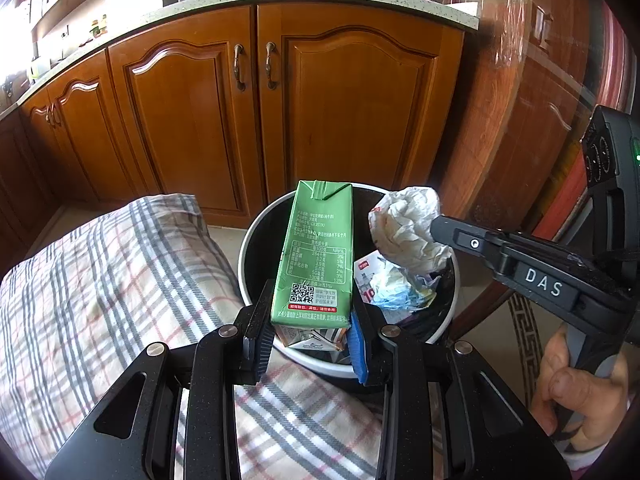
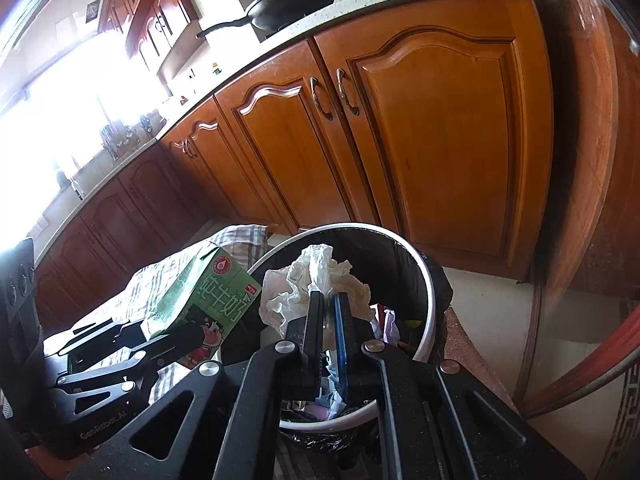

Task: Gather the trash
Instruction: 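Lower the carton and tissue into the bin and open both tools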

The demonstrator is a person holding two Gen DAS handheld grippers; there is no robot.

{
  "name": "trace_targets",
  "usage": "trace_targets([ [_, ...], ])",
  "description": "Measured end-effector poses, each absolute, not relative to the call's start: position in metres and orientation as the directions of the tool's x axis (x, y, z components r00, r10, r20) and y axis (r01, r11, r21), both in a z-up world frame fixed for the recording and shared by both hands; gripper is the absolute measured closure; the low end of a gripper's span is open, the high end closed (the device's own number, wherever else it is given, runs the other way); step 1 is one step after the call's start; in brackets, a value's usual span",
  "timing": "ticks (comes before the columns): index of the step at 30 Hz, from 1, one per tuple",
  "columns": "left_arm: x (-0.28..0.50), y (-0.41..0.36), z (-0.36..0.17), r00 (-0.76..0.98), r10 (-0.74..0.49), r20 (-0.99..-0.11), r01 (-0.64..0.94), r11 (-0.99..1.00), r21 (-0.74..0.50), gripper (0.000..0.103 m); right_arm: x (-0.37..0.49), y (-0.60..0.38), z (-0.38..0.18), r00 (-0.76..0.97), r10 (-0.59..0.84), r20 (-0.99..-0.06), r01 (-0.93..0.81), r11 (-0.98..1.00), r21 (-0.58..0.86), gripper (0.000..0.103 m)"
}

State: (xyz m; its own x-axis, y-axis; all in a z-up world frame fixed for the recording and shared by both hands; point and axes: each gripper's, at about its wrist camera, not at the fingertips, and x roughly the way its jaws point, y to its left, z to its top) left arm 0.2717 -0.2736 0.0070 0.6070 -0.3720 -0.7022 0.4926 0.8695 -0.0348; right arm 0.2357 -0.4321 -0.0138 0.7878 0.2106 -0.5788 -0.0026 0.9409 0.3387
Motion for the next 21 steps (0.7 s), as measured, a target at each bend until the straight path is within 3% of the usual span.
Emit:
trace_targets([
  [21, 0.284, -0.282, 0.001, 0.581, -0.364, -0.728, 0.497, 0.867, -0.037, 0.074, 0.249, -0.434, -0.016, 0.770, 0.215, -0.600, 0.002, 0.940, 0.340, 0.097],
])
